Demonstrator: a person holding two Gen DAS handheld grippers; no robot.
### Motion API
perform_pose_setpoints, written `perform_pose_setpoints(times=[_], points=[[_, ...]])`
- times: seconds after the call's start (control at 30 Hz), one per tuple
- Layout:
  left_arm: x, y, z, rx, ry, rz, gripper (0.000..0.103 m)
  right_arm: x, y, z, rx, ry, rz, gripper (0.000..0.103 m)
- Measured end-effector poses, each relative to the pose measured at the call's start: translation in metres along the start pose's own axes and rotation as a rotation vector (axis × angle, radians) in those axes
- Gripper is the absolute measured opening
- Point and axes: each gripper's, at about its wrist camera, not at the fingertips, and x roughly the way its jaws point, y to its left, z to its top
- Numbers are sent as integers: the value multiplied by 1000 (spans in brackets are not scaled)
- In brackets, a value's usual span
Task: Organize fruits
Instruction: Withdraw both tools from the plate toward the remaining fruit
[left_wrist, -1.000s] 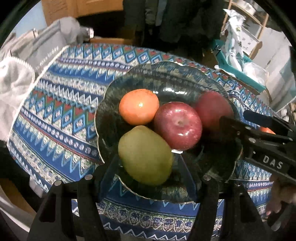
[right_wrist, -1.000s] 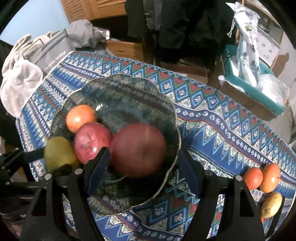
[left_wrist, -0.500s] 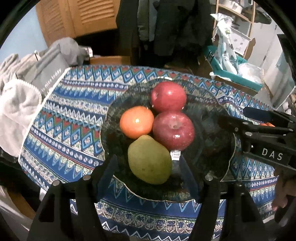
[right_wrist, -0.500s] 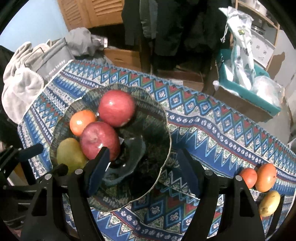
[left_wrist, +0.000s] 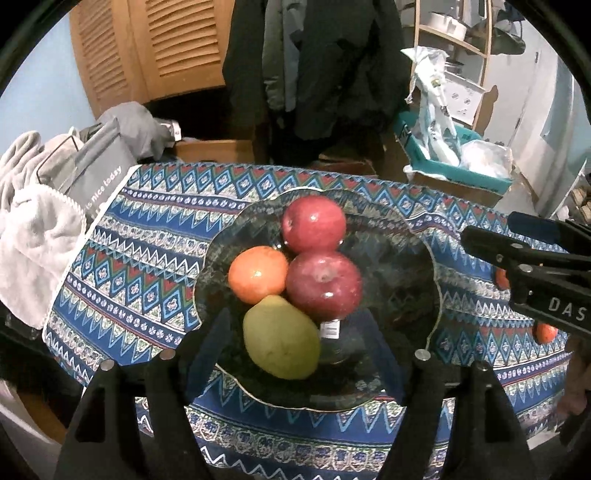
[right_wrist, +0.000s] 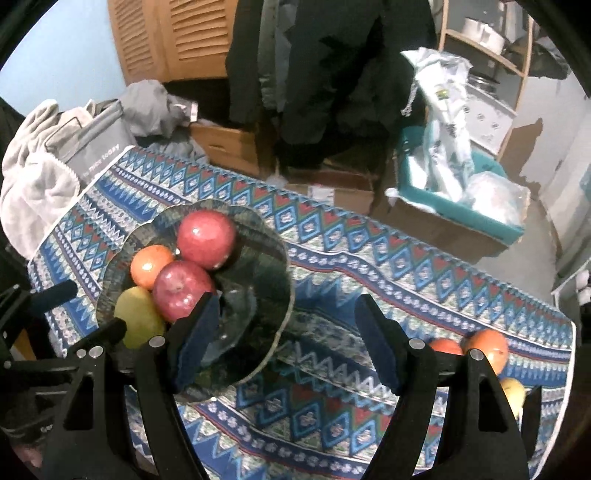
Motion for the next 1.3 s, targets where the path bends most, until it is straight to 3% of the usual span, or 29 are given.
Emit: perform_pose_setpoints(times=[0.3, 0.73, 1.3], points=[[-18, -25, 6, 37, -42, -36, 76, -36, -30, -9, 42, -56, -53, 77], [-46, -66, 12, 117, -117, -59, 78, -83, -66, -31, 75, -122, -130, 85], [-58, -137, 17, 214, -111, -147, 79, -119, -143, -74, 207, -134, -217, 89]])
